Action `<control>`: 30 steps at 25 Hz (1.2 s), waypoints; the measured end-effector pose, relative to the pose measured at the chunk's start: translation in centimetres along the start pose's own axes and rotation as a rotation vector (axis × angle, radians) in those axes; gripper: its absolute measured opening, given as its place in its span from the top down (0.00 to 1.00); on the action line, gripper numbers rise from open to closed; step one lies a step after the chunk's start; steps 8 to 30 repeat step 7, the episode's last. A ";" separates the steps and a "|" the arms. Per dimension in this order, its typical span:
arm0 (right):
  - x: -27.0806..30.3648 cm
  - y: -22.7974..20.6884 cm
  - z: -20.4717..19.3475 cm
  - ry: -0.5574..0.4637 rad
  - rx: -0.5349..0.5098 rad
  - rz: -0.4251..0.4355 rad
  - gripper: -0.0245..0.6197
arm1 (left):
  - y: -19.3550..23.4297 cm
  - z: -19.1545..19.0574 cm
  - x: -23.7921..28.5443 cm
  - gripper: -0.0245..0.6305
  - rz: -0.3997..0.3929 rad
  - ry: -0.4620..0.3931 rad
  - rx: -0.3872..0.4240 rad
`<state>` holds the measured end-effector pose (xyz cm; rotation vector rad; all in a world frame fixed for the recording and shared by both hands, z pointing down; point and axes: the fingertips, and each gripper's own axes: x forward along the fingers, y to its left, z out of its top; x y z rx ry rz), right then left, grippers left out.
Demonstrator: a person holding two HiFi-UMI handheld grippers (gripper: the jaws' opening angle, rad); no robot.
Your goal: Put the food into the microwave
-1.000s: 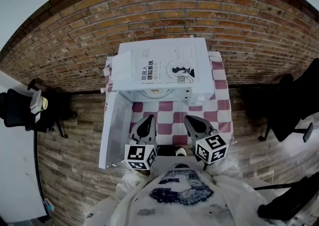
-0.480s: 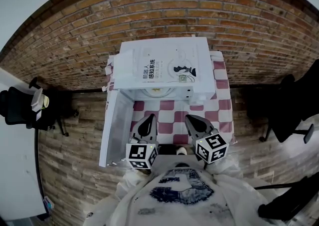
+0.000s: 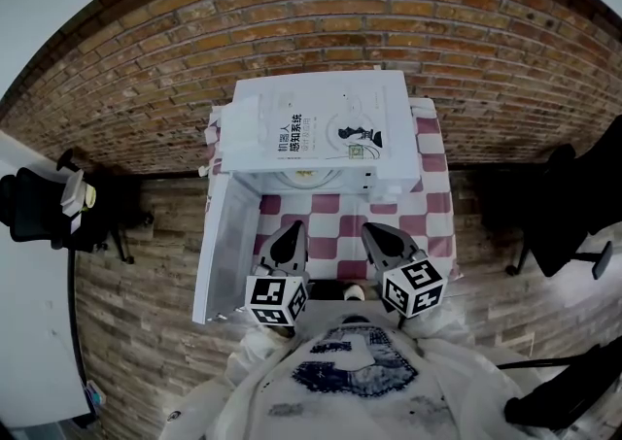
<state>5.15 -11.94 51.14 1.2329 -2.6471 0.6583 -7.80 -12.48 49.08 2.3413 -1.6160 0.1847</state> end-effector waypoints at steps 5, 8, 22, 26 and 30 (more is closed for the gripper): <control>-0.3 -0.4 -0.1 0.005 0.004 -0.002 0.94 | -0.4 -0.2 0.3 0.95 -0.003 0.006 0.003; -0.3 -0.5 -0.2 0.006 0.005 -0.002 0.94 | -0.6 -0.2 0.4 0.95 -0.005 0.009 0.003; -0.3 -0.5 -0.2 0.006 0.005 -0.002 0.94 | -0.6 -0.2 0.4 0.95 -0.005 0.009 0.003; -0.3 -0.5 -0.2 0.006 0.005 -0.002 0.94 | -0.6 -0.2 0.4 0.95 -0.005 0.009 0.003; -0.3 -0.5 -0.2 0.006 0.005 -0.002 0.94 | -0.6 -0.2 0.4 0.95 -0.005 0.009 0.003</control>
